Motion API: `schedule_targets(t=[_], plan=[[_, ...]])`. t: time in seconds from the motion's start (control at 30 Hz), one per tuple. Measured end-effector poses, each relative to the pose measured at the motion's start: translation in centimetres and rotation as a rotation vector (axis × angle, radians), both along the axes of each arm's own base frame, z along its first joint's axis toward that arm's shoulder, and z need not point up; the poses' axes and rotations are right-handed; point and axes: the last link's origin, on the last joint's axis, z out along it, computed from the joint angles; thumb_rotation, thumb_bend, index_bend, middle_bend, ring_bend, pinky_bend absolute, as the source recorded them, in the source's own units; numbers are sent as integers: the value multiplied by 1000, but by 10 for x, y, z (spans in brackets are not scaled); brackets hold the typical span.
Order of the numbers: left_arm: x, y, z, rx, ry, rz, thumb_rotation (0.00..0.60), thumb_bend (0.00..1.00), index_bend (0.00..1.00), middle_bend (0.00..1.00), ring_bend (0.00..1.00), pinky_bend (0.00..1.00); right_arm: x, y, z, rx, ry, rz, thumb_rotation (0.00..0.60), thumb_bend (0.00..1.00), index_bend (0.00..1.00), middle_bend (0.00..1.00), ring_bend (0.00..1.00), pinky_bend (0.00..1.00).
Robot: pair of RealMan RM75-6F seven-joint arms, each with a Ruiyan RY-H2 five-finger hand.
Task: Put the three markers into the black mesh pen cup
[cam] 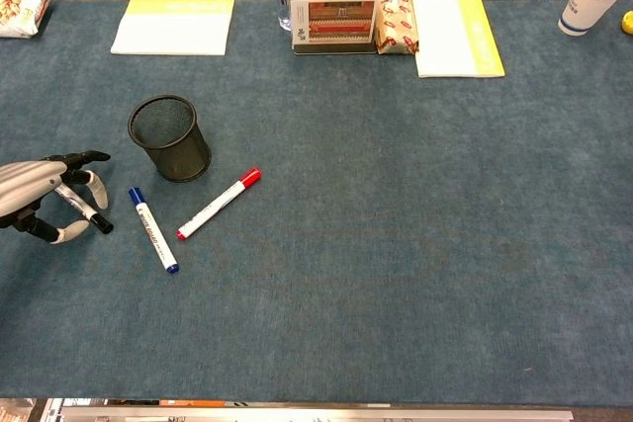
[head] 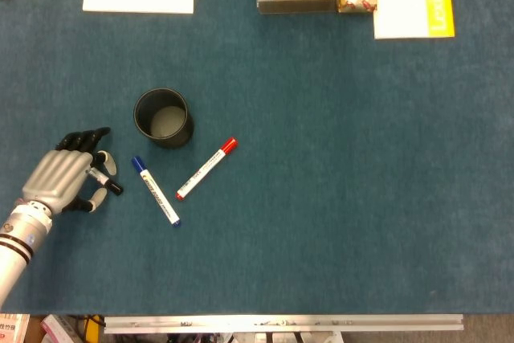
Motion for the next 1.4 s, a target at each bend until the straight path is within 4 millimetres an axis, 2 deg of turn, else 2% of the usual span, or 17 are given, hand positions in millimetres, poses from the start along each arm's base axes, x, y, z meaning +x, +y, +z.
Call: schedule_targets(t=[1.07, 1.4], plan=[[-8, -5, -6, 16, 1, -12, 600, 392, 388, 0, 0, 0, 0, 0, 0, 2, -3, 1, 600, 0, 82, 172, 109, 406], [-13, -6, -8, 24, -6, -7, 600, 393, 419, 0, 0, 0, 2, 0, 1, -2, -6, 8, 600, 0, 82, 175, 109, 406]])
